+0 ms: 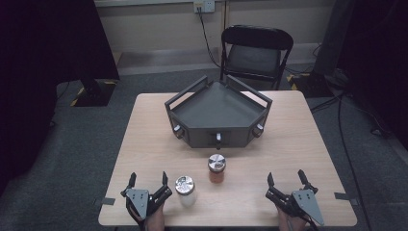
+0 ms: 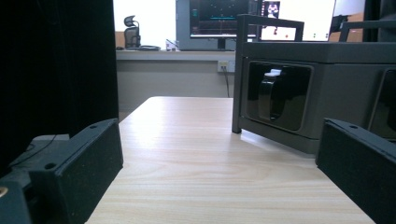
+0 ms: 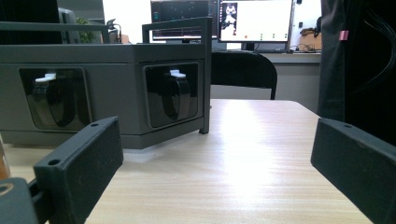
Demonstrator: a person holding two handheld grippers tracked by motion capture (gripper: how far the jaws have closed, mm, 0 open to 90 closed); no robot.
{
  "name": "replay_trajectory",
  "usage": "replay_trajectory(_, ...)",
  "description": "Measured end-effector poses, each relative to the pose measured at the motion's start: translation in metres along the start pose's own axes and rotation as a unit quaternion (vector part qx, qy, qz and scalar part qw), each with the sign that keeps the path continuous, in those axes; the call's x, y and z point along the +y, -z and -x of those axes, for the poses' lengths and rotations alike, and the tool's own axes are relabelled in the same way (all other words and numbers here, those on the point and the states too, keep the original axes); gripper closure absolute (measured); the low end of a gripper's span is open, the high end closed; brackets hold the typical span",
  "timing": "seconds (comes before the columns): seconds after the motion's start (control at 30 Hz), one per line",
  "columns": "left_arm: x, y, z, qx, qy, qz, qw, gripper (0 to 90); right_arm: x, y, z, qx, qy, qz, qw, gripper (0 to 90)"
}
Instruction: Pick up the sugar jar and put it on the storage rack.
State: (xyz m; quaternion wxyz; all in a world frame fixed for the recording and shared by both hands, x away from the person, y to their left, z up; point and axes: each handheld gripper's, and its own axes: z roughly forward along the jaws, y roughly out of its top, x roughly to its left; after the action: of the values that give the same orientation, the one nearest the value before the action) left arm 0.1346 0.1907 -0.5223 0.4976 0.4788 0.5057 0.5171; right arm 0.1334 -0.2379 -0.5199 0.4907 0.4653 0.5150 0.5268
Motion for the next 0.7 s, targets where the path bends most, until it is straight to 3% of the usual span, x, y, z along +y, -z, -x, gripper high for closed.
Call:
replay_trajectory(0.47,0.0003,0.0001,0.0032,0.011,-0.001,-0.001,0.9999,0.0,0.0002,-0.0001,-0.0002,-0.001,-0.001,-0.001,1.0,0.5)
replay_trajectory(0.7,0.0003,0.001,-0.0005,0.0,0.001,-0.001,1.0,0.0,0.0003,-0.0002,-0.0005,-0.002,-0.001,-0.001,1.0,0.5)
